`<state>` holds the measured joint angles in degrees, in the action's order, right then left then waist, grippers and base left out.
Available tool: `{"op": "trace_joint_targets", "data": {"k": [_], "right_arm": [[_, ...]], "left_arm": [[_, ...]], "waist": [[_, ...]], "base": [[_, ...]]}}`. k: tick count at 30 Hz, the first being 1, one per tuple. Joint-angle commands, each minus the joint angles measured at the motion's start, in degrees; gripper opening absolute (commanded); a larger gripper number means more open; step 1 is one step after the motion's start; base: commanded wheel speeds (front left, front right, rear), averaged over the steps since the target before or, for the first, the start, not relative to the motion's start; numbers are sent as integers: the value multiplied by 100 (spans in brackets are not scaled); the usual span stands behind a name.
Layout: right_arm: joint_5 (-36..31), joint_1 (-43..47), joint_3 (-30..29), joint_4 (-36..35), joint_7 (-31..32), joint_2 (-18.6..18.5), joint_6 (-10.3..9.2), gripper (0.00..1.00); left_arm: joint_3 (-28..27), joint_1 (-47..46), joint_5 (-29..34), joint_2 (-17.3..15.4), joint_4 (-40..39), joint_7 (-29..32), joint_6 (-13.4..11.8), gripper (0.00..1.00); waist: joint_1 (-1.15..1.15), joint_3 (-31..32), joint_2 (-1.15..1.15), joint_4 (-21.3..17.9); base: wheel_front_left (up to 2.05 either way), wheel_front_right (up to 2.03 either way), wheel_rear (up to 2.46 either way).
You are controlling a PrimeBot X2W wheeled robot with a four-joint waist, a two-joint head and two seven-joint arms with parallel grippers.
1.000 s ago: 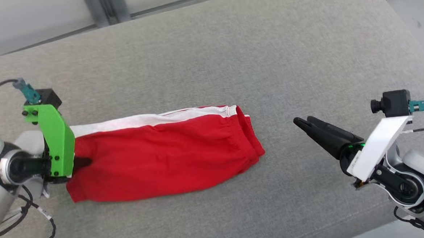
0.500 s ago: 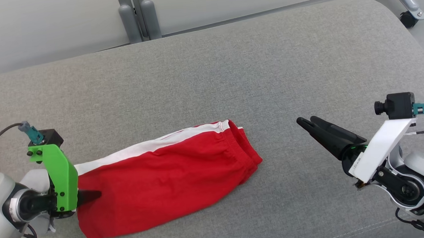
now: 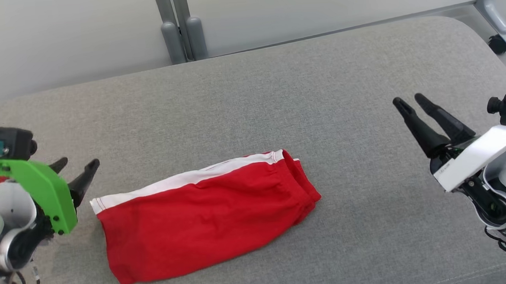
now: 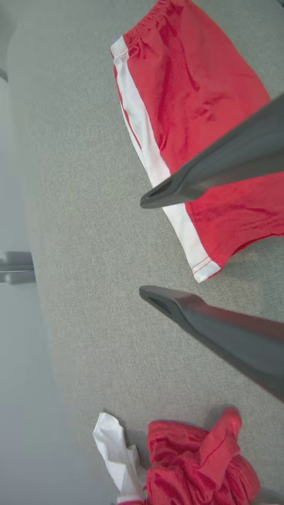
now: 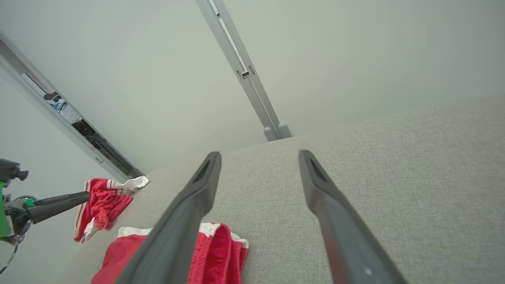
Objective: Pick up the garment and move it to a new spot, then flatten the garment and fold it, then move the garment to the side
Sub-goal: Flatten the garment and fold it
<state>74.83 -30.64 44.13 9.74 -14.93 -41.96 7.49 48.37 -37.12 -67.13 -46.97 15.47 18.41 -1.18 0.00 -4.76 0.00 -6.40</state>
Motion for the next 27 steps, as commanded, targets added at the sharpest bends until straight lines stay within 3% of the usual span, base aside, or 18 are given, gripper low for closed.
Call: {"op": "trace_joint_targets", "data": {"k": [1, 5, 9, 14, 19, 27], "right_arm": [[-312, 163, -357, 78, -24, 182, 0, 100], [-1281, 651, -1271, 194, -24, 695, 0, 100], [-2122, 1215, -2076, 95, -25, 1258, 0, 100], [-2893, 1881, -2793, -55, -26, 1860, 0, 100], [-3826, 2244, -3313, -75, -27, 2313, 0, 100], [-4697, 2696, -3752, -40, -27, 2908, -1, 100]], "left_arm": [[-110, 257, 154, -86, -139, -432, -150, 100], [-424, 763, 382, -156, -518, -1655, -646, 100], [-804, 1342, 348, 19, -780, -2826, -1043, 100], [-1341, 2149, 436, 438, -961, -3340, -1422, 100], [-2641, 3075, 1350, 1213, -1243, -3359, -1365, 100], [-3902, 4153, 3154, 2468, -1523, -3360, -645, 100]], "waist": [[0, 59, 0, 65], [0, 93, 0, 140], [0, 152, 0, 211], [0, 269, 0, 251], [0, 321, 0, 216], [0, 399, 0, 211]], "base": [[0, 0, 0], [0, 0, 0], [0, 0, 0], [0, 0, 0], [0, 0, 0], [0, 0, 0]]}}
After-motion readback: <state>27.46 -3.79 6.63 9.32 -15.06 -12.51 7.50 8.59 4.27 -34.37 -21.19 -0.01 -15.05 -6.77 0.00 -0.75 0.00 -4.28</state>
